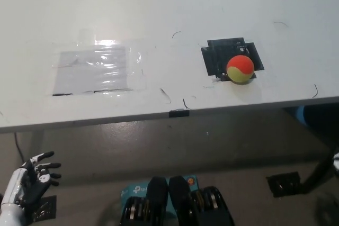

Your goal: The robot uses right hand to squeeze a small tennis ball placed on the black area of the table

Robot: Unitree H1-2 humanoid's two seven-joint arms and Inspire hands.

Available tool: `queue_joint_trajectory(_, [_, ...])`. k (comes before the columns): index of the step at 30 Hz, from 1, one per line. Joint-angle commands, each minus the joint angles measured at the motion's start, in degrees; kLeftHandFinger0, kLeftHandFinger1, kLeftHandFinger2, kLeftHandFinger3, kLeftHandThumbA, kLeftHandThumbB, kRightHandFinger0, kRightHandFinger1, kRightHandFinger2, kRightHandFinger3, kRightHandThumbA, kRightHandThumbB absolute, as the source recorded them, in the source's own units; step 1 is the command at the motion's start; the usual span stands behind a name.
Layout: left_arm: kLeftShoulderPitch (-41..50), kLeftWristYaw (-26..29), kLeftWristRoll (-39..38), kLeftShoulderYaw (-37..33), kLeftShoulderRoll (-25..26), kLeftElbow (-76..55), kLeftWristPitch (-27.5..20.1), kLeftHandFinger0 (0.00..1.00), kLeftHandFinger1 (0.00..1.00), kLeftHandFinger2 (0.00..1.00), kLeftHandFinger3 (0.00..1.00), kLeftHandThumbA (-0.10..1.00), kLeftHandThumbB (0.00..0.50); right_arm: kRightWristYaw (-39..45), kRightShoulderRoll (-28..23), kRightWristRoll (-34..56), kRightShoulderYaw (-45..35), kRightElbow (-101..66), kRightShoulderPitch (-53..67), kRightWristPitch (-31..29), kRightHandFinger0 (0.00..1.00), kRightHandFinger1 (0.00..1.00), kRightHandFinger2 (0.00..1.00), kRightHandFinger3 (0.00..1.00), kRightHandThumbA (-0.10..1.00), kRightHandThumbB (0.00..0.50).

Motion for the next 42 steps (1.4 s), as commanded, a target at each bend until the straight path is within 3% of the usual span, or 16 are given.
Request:
queue_joint_trajectory(1, [-0.4,0.0,-0.7,0.6,0.7,-0.6,-0.6,0.49,0.5,0.57,0.71,-0.1,0.033,2.2,-5.5,-1.2,1.2,-7.8,-6.3,1.4,0.64,0.75,0.83,0.99,0.36,0.26])
queue_joint_trajectory(3, [-0.6,0.0,-0.5,0.5,0.7,-0.4,-0.9,0.47,0.48,0.57,0.71,-0.1,0.033,2.7,-6.8,-0.3,1.6,-9.2,-8.2,3.2,0.69,0.78,0.88,1.0,0.35,0.268])
queue_joint_trajectory(4, [-0.7,-0.3,-0.5,0.4,0.8,-0.2,-1.1,0.46,0.48,0.57,0.72,-0.1,0.03,4.3,-9.6,-0.6,2.7,-10.7,-12.0,4.8,0.73,0.87,1.0,1.0,0.32,0.267])
queue_joint_trajectory(6, [-0.7,-0.4,-0.5,0.3,0.9,-0.1,-1.2,0.45,0.48,0.57,0.7,-0.1,0.037,5.2,-11.5,0.9,3.4,-13.1,-15.3,8.9,0.66,0.84,1.0,1.0,0.41,0.36])
queue_joint_trajectory(8, [-0.8,-0.6,-0.5,0.3,1.0,0.2,-1.8,0.46,0.48,0.57,0.69,-0.1,0.044,5.1,-12.3,0.8,4.3,-14.9,-17.2,11.3,0.65,0.83,1.0,1.0,0.42,0.388])
queue_joint_trajectory(9, [-1.3,-0.1,0.2,0.3,1.2,0.1,-1.6,0.46,0.49,0.56,0.69,-0.1,0.05,6.3,-13.8,-0.8,6.3,-15.7,-21.0,11.9,0.78,0.93,1.0,1.0,0.45,0.426])
queue_joint_trajectory(10, [-1.4,-0.1,0.2,0.3,1.3,0.2,-2.0,0.46,0.49,0.56,0.69,-0.1,0.045,6.7,-14.4,-1.5,7.3,-16.6,-22.4,13.8,0.81,1.0,1.0,1.0,0.45,0.444])
queue_joint_trajectory(13, [-1.4,0.1,0.1,0.4,1.2,0.0,-1.4,0.45,0.48,0.55,0.68,-0.1,0.04,8.8,-17.4,-4.2,11.2,-17.8,-25.8,17.2,0.97,1.0,1.0,1.0,0.51,0.482])
queue_joint_trajectory(15, [-1.6,0.5,0.2,0.5,0.9,0.0,-0.7,0.43,0.45,0.55,0.68,-0.1,0.037,11.5,-20.4,-6.1,14.6,-17.1,-28.9,19.6,1.0,1.0,1.0,1.0,0.56,0.5])
queue_joint_trajectory(20, [-1.6,-0.2,-0.2,0.4,1.1,0.0,-0.8,0.42,0.45,0.55,0.68,-0.1,0.042,13.5,-22.6,-7.6,19.5,-12.2,-34.5,20.8,1.0,1.0,1.0,1.0,0.55,0.5])
queue_joint_trajectory(27, [-2.0,-0.5,-0.5,0.5,1.1,0.3,-1.1,0.4,0.44,0.54,0.65,-0.1,0.063,16.5,-22.5,-11.5,26.5,-5.3,-38.9,21.9,1.0,1.0,1.0,1.0,0.7,0.5])
queue_joint_trajectory(35, [-2.1,-0.6,-0.6,0.5,1.2,0.5,-0.8,0.4,0.44,0.54,0.69,-0.1,0.073,16.2,-20.5,-17.0,31.3,1.8,-41.7,22.3,1.0,1.0,1.0,1.0,0.87,0.5])
queue_joint_trajectory(42, [-1.9,-0.3,-0.3,0.4,1.1,-0.4,-0.2,0.41,0.44,0.55,0.7,-0.1,0.057,14.8,-17.0,-20.2,34.2,10.7,-44.8,18.3,1.0,1.0,1.0,1.0,0.82,0.5])
